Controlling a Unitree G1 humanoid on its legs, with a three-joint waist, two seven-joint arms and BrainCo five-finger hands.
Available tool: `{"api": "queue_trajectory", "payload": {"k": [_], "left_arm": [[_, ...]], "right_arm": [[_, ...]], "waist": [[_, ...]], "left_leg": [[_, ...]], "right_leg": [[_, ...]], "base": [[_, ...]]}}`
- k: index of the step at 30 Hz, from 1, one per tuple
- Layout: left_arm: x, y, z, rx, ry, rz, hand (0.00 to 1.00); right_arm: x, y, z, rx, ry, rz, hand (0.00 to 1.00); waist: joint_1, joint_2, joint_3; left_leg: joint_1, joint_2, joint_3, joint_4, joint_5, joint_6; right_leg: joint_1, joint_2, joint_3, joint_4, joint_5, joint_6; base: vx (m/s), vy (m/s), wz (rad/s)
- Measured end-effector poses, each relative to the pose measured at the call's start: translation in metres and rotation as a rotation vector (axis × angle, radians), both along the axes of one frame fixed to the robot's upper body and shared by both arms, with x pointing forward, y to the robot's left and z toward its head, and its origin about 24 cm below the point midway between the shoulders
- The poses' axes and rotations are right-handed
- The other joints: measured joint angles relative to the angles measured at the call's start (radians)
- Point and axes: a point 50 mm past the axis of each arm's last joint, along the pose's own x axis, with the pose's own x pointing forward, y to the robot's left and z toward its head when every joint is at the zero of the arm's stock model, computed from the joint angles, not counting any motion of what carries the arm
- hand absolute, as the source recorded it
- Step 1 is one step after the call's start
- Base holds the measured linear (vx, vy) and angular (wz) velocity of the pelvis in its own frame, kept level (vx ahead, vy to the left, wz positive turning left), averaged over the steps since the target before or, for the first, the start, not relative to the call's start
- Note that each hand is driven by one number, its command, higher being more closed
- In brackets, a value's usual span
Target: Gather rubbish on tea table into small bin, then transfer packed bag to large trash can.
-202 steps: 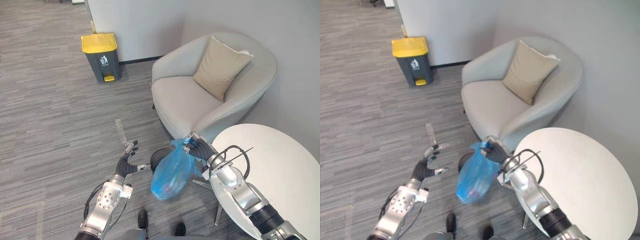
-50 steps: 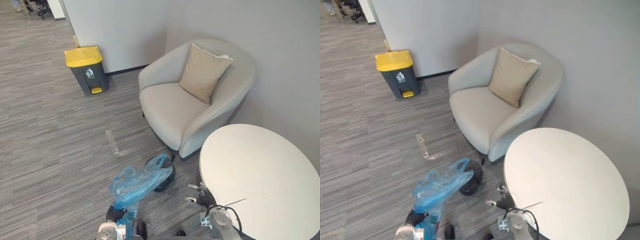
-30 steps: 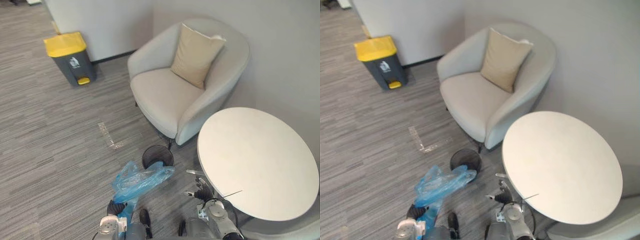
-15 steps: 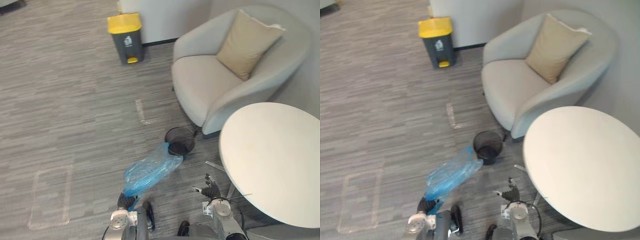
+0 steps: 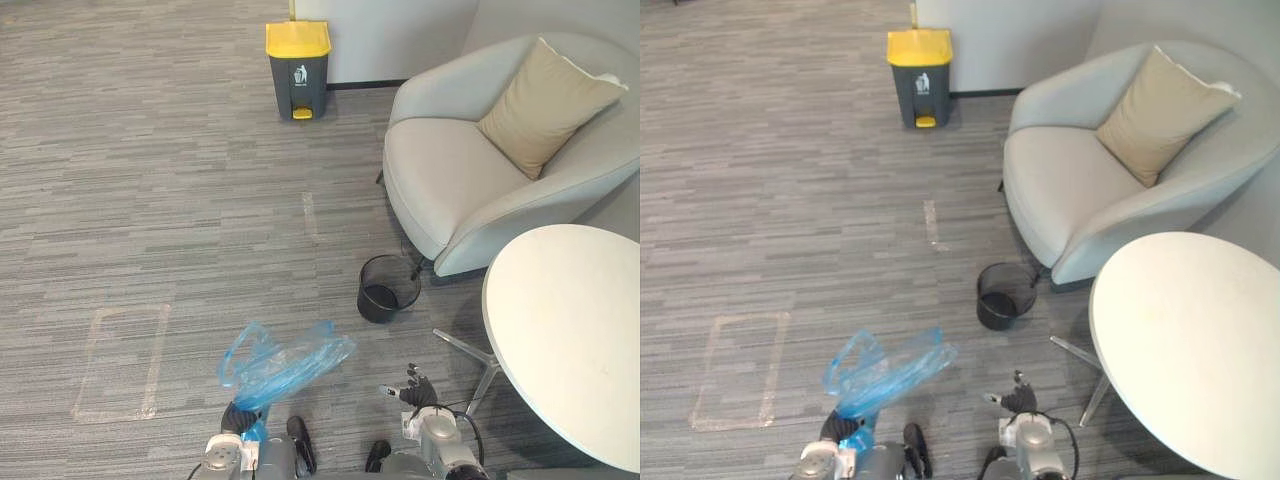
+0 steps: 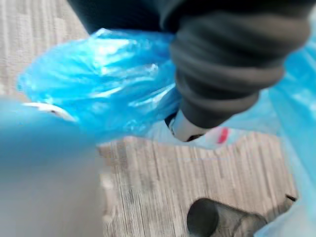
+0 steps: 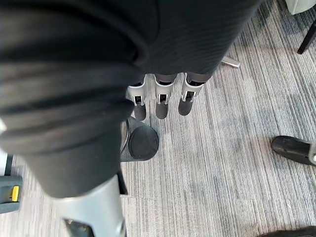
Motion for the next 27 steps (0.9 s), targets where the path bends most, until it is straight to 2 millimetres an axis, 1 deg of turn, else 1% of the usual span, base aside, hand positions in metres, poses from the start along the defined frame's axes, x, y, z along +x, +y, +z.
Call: {"api": "queue_trajectory", "payload": {"k": [1,2,4,5,6,7,8,9,10,11,12,13,14,15,16,17,18,19,20,21,22,23,24,25,26,27], "left_arm": [[0.001,0.0,0.0,0.0,0.0,-0.003,1.0],[0.004,0.001,0.001,0.005,-0.006,-0.004,1.0],[0.002,0.002,0.001,0.006,0.004,0.0,1.0],[0.0,0.003,0.0,0.007,0.011,0.003,1.0],[0.0,0.004,0.0,0.007,0.012,0.008,1.0],[0.001,0.003,0.0,0.006,0.01,0.008,1.0],[0.002,0.003,0.001,0.006,0.007,0.007,1.0],[0.006,0.003,0.002,0.005,0.0,0.005,1.0],[0.008,0.004,0.002,0.008,-0.005,0.002,1.0],[0.011,0.003,0.003,0.008,-0.012,-0.004,1.0],[0.012,0.001,0.003,0.005,-0.012,-0.01,1.0],[0.014,-0.004,0.003,-0.008,-0.018,-0.011,1.0],[0.017,-0.003,0.004,-0.007,-0.028,-0.007,1.0],[0.019,-0.003,0.005,-0.009,-0.034,-0.002,1.0],[0.021,-0.003,0.006,-0.017,-0.041,0.019,1.0],[0.021,-0.005,0.007,-0.027,-0.05,0.035,1.0],[0.021,-0.007,0.007,-0.033,-0.057,0.039,1.0],[0.023,-0.012,0.009,-0.048,-0.072,0.037,1.0],[0.025,-0.015,0.01,-0.058,-0.086,0.038,1.0],[0.028,-0.018,0.012,-0.065,-0.103,0.039,1.0],[0.029,-0.019,0.014,-0.069,-0.112,0.042,1.0],[0.03,-0.02,0.014,-0.075,-0.116,0.051,1.0],[0.031,-0.021,0.014,-0.083,-0.118,0.065,1.0],[0.03,-0.022,0.014,-0.09,-0.118,0.075,1.0],[0.03,-0.023,0.014,-0.094,-0.118,0.075,1.0],[0.031,-0.027,0.014,-0.105,-0.124,0.077,1.0]], "right_arm": [[0.0,-0.004,0.001,-0.012,-0.001,0.0,0.0],[0.0,-0.004,0.0,-0.011,0.0,0.002,0.0],[0.0,-0.001,0.0,-0.008,0.001,0.012,0.0],[0.0,-0.002,0.0,-0.009,0.0,0.012,0.0],[0.0,-0.003,0.0,-0.013,0.002,0.011,0.0],[0.0,-0.004,0.0,-0.016,0.005,0.01,0.0],[-0.002,-0.005,-0.001,-0.017,0.012,0.01,0.0],[-0.003,-0.005,-0.002,-0.017,0.017,0.009,0.0],[-0.007,-0.006,-0.004,-0.017,0.027,0.006,0.0],[-0.011,-0.007,-0.005,-0.019,0.037,0.001,0.0],[-0.017,-0.011,-0.008,-0.023,0.054,-0.009,0.0],[-0.022,-0.015,-0.009,-0.032,0.068,-0.018,0.0],[-0.02,-0.015,-0.008,-0.029,0.062,-0.023,0.0],[-0.016,-0.015,-0.006,-0.027,0.043,-0.025,0.0],[-0.013,-0.012,-0.003,-0.02,0.023,-0.024,0.0],[-0.012,-0.009,-0.002,-0.014,0.013,-0.021,0.0],[-0.01,-0.005,-0.001,-0.007,0.006,-0.015,0.0],[-0.008,-0.002,0.0,0.0,-0.006,-0.014,0.0],[-0.006,-0.002,0.002,0.002,-0.014,-0.017,0.0],[-0.004,-0.001,0.003,0.003,-0.026,-0.018,0.0],[-0.002,0.0,0.005,0.004,-0.035,-0.018,0.0],[-0.001,0.0,0.005,0.009,-0.036,-0.023,0.0],[-0.002,0.0,0.005,0.018,-0.034,-0.046,0.0],[-0.007,0.001,0.002,0.026,-0.018,-0.063,0.0],[-0.01,0.001,0.0,0.028,-0.005,-0.067,0.0],[-0.016,0.0,-0.002,0.023,0.01,-0.073,0.0]], "waist": [[-0.009,0.001,0.001],[-0.023,0.006,0.006],[-0.024,0.006,0.009],[-0.025,0.009,0.011],[-0.025,0.007,0.014],[-0.026,0.007,0.018],[-0.028,0.018,0.028],[-0.037,0.013,0.034],[-0.045,0.013,0.036],[-0.05,-0.003,0.03],[-0.06,-0.004,0.026],[-0.059,0.02,0.013],[-0.058,0.024,0.013],[-0.058,0.028,0.015],[-0.057,0.032,0.017],[-0.048,0.03,0.018],[-0.04,0.03,0.019],[-0.03,0.021,0.021],[-0.021,0.017,0.02],[-0.012,0.015,0.02],[-0.005,0.014,0.019],[0.003,0.02,0.021],[0.004,0.025,0.024],[0.013,0.019,0.027],[0.017,0.015,0.03],[0.023,0.021,0.023]], "left_leg": [[0.005,-0.01,-0.019,0.001,-0.007,0.011],[0.013,-0.012,-0.046,0.0,-0.013,0.015],[0.037,-0.01,-0.078,-0.007,-0.032,0.013],[0.045,-0.01,-0.086,-0.007,-0.042,0.012],[0.064,-0.01,-0.105,-0.007,-0.06,0.01],[0.08,-0.007,-0.119,-0.006,-0.066,0.014],[0.104,0.0,-0.134,-0.007,-0.078,0.001],[0.134,0.0,-0.16,-0.014,-0.083,-0.008],[0.157,-0.008,-0.179,-0.034,-0.088,-0.019],[0.184,-0.02,-0.208,-0.05,-0.097,-0.032],[0.205,-0.02,-0.246,-0.05,-0.11,-0.053],[0.222,0.012,-0.275,-0.048,-0.109,-0.065],[0.208,0.026,-0.282,-0.012,-0.101,-0.078],[0.182,0.047,-0.28,0.072,-0.089,-0.098],[0.128,0.08,-0.268,0.254,-0.052,-0.126],[0.086,0.114,-0.254,0.4,-0.023,-0.131],[0.06,0.137,-0.236,0.485,-0.025,-0.129],[0.02,0.171,-0.192,0.591,-0.038,-0.108],[-0.007,0.183,-0.168,0.606,-0.047,-0.092],[-0.043,0.196,-0.148,0.591,-0.051,-0.086],[-0.072,0.199,-0.142,0.564,-0.053,-0.082],[-0.115,0.203,-0.144,0.504,-0.058,-0.079],[-0.139,0.203,-0.145,0.437,-0.06,-0.081],[-0.153,0.191,-0.144,0.355,-0.058,-0.083],[-0.16,0.179,-0.147,0.309,-0.051,-0.082],[-0.153,0.149,-0.175,0.171,0.008,-0.104]], "right_leg": [[-0.05,-0.015,0.046,0.104,0.006,-0.016],[-0.101,0.0,0.105,0.181,-0.004,-0.032],[-0.159,0.048,0.147,0.194,-0.028,-0.034],[-0.182,0.067,0.156,0.179,-0.027,-0.036],[-0.216,0.104,0.165,0.143,-0.023,-0.042],[-0.238,0.128,0.169,0.121,-0.018,-0.045],[-0.267,0.163,0.178,0.077,0.003,-0.052],[-0.287,0.191,0.188,0.016,0.04,-0.058],[-0.291,0.2,0.194,-0.036,0.077,-0.07],[-0.294,0.201,0.203,-0.088,0.127,-0.091],[-0.282,0.202,0.207,-0.085,0.215,-0.144],[-0.268,0.214,0.17,-0.067,0.187,-0.178],[-0.252,0.22,0.152,-0.068,0.166,-0.193],[-0.226,0.234,0.137,-0.078,0.149,-0.208],[-0.167,0.254,0.123,-0.107,0.137,-0.224],[-0.113,0.269,0.129,-0.132,0.131,-0.233],[-0.073,0.281,0.14,-0.15,0.127,-0.24],[0.011,0.284,0.157,-0.188,0.118,-0.251],[0.047,0.282,0.177,-0.212,0.117,-0.251],[0.078,0.279,0.194,-0.239,0.114,-0.245],[0.094,0.273,0.207,-0.254,0.101,-0.233],[0.118,0.265,0.222,-0.269,0.079,-0.21],[0.132,0.259,0.226,-0.27,0.071,-0.2],[0.156,0.241,0.235,-0.27,0.055,-0.183],[0.171,0.227,0.24,-0.271,0.039,-0.169],[0.178,0.215,0.257,-0.262,0.008,-0.138]], "base": [[0.13,0.09,0.65],[0.19,0.092,0.62],[0.24,0.047,0.49],[0.25,0.0,0.38],[0.29,-0.017,0.37],[0.41,-0.04,0.46],[0.39,-0.05,0.57],[0.44,-0.075,0.74],[0.5,-0.118,0.88],[0.53,-0.149,1.07],[0.71,-0.224,1.05],[0.6,-0.201,0.85],[0.7,-0.253,0.49],[0.43,-0.183,0.29],[0.52,-0.196,0.13],[0.42,-0.118,-0.03],[0.5,-0.101,-0.17],[0.45,-0.063,-0.22],[0.48,-0.033,-0.34],[0.35,0.005,-0.4],[0.32,0.065,-0.45],[0.3,0.132,-0.31],[0.3,0.162,-0.22],[0.32,0.223,-0.1],[0.33,0.263,-0.14],[0.36,0.362,-0.37]]}}
